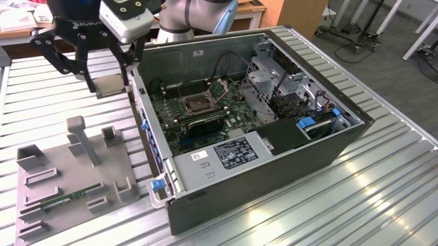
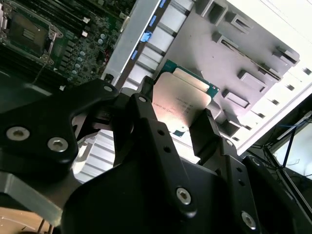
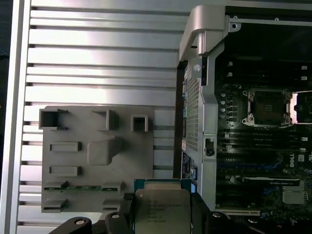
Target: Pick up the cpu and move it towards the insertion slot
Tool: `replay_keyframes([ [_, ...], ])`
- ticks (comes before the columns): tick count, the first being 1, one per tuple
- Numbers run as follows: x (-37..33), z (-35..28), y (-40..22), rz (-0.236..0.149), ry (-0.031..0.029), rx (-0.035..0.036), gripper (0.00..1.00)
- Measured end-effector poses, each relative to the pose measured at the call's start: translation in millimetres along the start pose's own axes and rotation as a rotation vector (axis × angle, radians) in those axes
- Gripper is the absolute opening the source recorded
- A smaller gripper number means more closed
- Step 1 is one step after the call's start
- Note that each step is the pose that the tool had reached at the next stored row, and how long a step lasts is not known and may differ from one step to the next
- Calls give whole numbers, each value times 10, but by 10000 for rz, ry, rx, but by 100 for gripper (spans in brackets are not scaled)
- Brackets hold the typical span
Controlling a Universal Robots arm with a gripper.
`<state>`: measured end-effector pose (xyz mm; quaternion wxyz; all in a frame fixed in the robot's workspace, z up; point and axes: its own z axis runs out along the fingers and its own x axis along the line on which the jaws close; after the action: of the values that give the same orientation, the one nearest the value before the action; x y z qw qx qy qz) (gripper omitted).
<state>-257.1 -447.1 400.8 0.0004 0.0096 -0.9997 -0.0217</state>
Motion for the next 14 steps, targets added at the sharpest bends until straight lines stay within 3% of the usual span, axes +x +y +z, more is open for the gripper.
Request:
replay_keyframes([
  [7,-234,1,-5,0,0,0,55],
  [14,-425,2,-8,0,-1,-1,55],
])
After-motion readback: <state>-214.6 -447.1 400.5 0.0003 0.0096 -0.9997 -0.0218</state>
